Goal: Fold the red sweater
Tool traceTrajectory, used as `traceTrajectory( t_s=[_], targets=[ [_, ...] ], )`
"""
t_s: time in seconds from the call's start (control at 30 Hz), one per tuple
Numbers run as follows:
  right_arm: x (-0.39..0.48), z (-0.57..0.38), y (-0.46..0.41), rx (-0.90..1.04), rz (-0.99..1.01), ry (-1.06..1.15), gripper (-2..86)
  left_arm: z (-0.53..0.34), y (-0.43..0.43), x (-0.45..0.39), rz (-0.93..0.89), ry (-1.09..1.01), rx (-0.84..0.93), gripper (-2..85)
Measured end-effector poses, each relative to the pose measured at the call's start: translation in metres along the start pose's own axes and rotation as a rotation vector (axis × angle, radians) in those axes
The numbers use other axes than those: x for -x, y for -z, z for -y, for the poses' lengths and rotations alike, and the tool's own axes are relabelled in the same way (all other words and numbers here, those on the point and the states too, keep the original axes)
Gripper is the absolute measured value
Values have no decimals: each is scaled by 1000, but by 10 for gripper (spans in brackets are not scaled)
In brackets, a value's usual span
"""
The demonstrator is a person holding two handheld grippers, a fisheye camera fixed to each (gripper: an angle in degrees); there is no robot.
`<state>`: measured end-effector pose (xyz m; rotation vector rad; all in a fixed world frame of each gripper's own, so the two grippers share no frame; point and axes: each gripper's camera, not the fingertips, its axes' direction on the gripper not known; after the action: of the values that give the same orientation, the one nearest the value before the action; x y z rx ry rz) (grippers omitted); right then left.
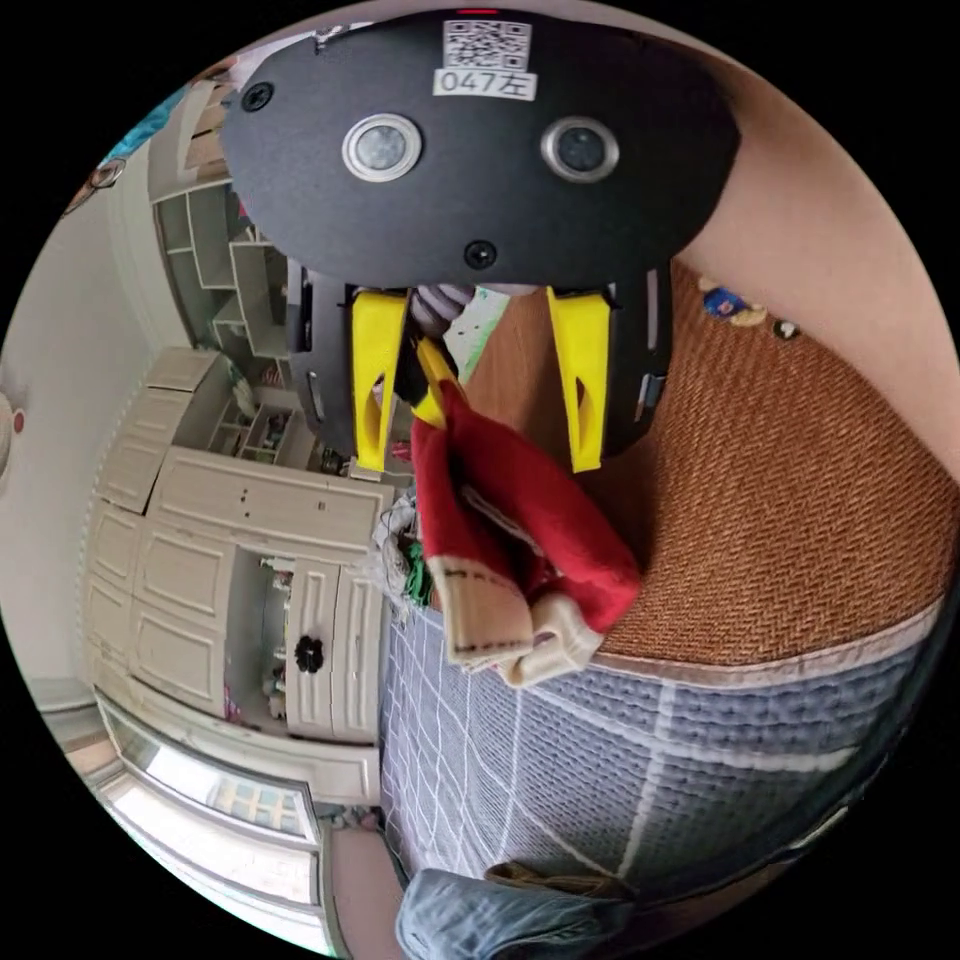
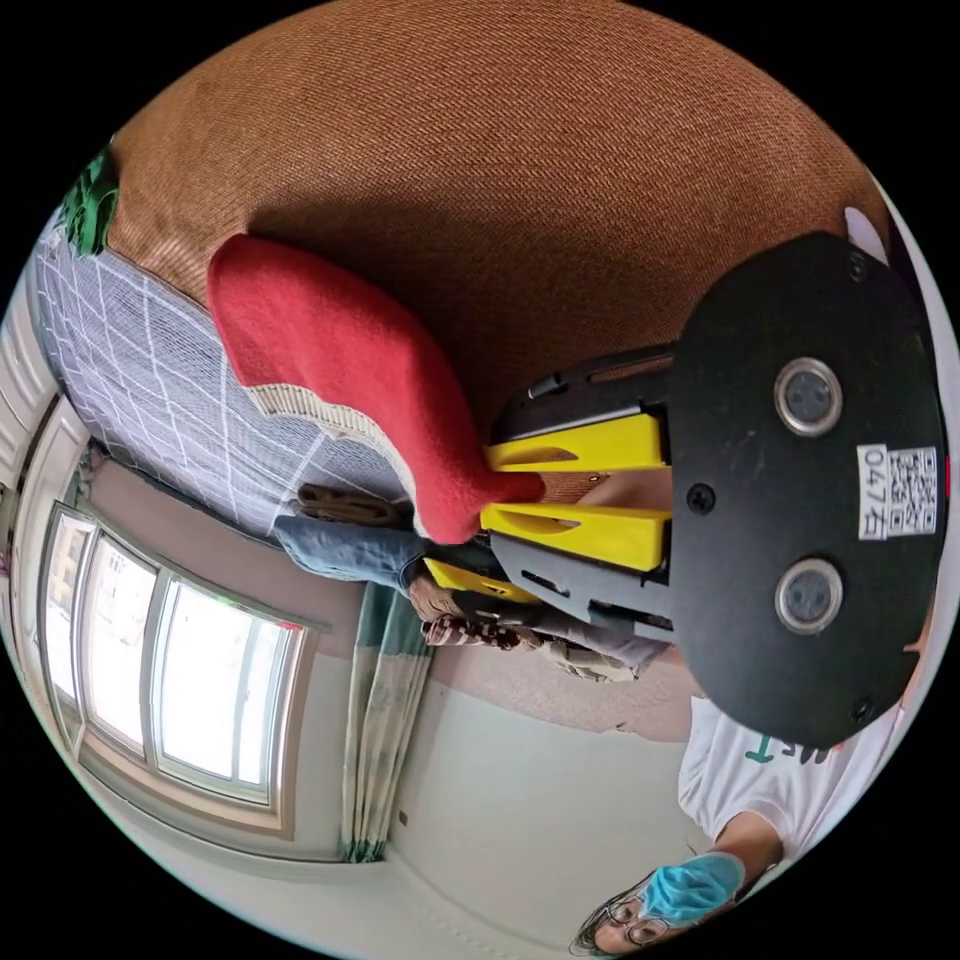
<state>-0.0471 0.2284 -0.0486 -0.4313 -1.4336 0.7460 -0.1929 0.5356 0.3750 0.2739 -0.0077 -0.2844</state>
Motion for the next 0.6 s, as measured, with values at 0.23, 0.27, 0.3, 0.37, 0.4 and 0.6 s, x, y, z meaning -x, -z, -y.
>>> traceTrajectory(
  t_s=[0.23, 0.27, 0.3, 0.37, 0.4, 0.6],
  targets=[
    [-12, -12, -12, 52, -70, 77, 37, 34, -7, 91, 26, -55, 41, 246],
    [-12, -12, -15, 83, -92, 99, 44, 42, -4, 106, 34, -51, 31, 219],
    [-16, -11, -18, 151, -130, 124, 69, 46, -1, 114, 34, -49, 26, 202],
    [-28, -7, -8, 175, -157, 119, 92, 66, 5, 143, 20, -42, 35, 138],
    [-39, -3, 9, 105, -182, 99, 99, 69, 7, 150, 16, -44, 36, 131],
    [-86, 75, 58, -165, -336, 55, 122, 94, 24, 194, 66, -149, 35, 98]
  ],
)
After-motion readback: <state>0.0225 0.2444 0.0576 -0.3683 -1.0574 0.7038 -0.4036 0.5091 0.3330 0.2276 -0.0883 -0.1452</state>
